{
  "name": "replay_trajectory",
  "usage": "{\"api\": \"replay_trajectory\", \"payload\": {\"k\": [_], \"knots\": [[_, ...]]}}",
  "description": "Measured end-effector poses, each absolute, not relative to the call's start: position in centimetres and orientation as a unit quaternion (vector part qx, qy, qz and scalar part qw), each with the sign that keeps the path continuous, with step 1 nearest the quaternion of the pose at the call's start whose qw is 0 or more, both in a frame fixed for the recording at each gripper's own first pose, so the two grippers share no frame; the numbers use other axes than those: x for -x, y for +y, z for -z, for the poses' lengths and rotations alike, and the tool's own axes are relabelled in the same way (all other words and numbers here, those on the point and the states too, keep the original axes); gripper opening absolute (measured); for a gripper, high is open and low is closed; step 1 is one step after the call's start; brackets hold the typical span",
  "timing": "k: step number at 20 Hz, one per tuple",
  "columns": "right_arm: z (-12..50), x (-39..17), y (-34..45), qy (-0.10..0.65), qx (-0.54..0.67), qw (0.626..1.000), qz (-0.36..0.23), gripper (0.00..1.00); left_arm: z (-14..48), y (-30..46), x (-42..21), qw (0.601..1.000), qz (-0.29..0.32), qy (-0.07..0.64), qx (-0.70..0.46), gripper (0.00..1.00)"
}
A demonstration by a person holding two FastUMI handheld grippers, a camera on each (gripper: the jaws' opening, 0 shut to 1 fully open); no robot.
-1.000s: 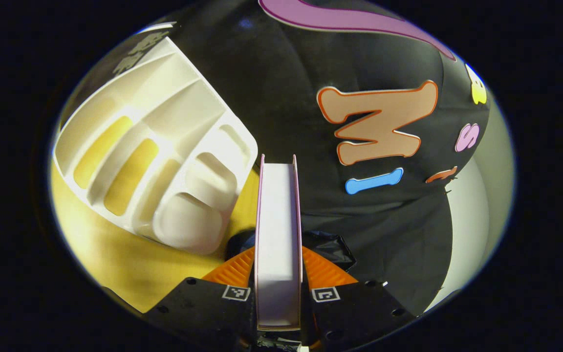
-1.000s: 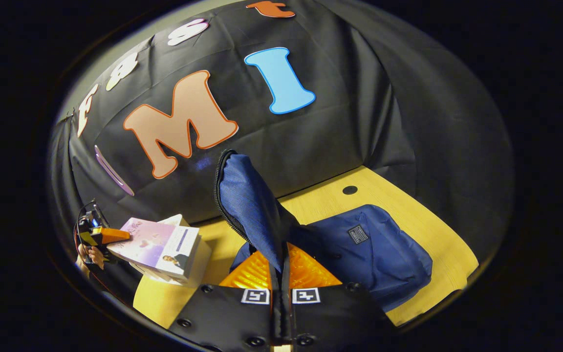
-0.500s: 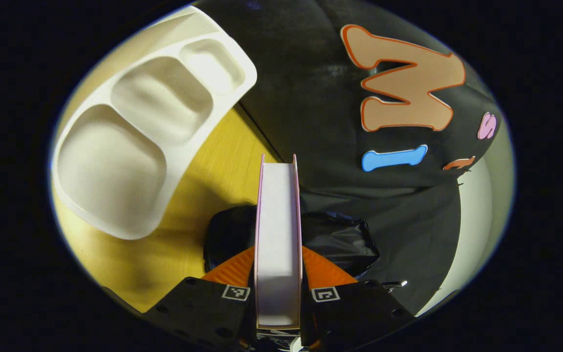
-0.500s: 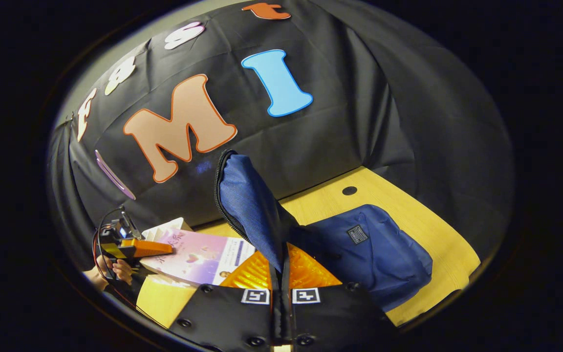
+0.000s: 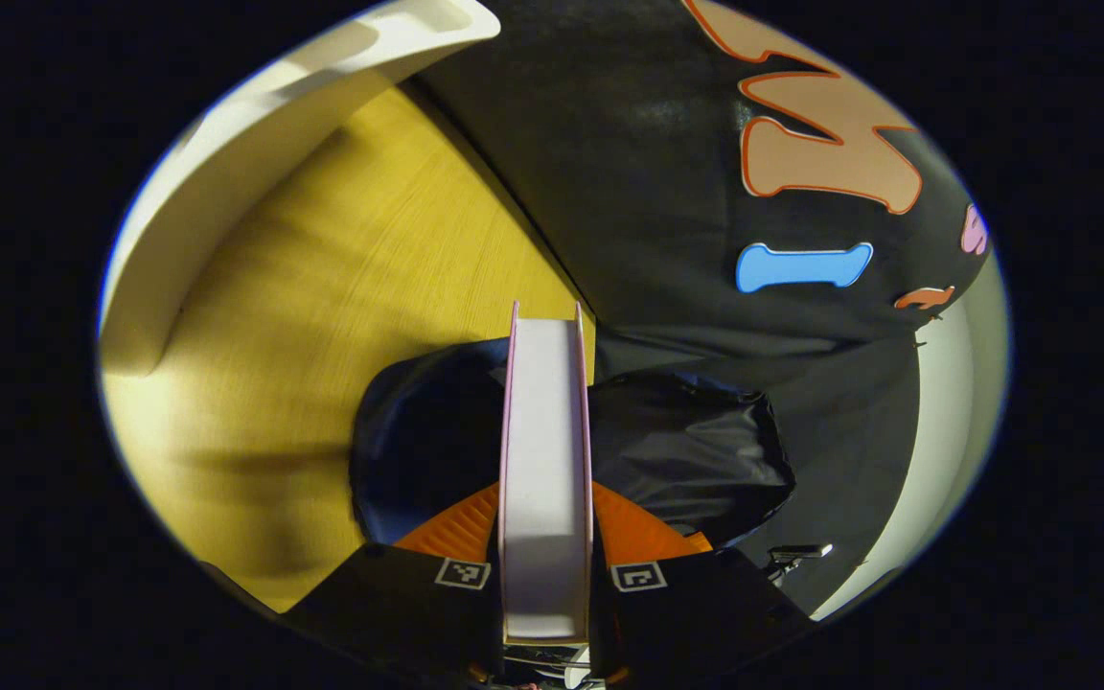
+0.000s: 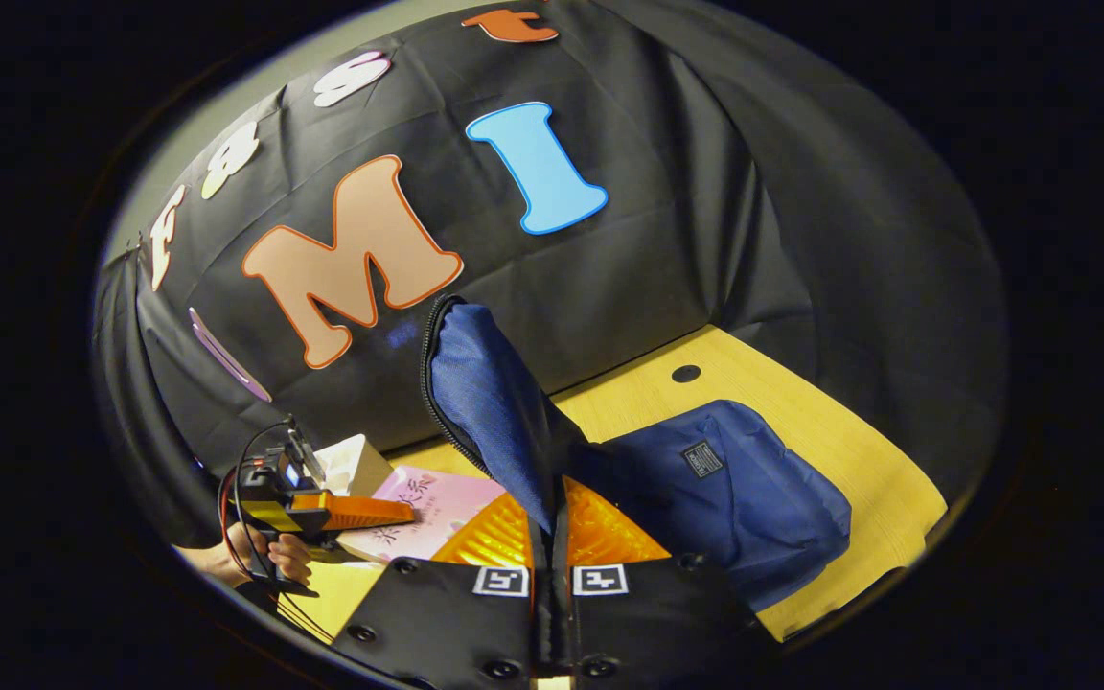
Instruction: Open the schoolbag, grab two books from the bookshelf and put them into the schoolbag.
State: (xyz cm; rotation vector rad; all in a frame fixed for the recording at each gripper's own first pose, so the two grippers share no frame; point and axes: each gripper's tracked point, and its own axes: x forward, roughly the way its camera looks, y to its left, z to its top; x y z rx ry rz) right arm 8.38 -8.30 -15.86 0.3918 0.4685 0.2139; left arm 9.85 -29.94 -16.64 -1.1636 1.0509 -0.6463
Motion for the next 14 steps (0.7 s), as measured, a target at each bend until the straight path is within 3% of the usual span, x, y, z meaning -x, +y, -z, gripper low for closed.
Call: {"api": "replay_trajectory", "payload": {"k": [14], "knots": [[14.7, -8.6, -8.5, 0.227, -0.197, 0.946, -0.12, 0.04, 19.2, -38.4, -8.7, 0.616, 0.27, 0.468, 0.573, 0.31]]}}
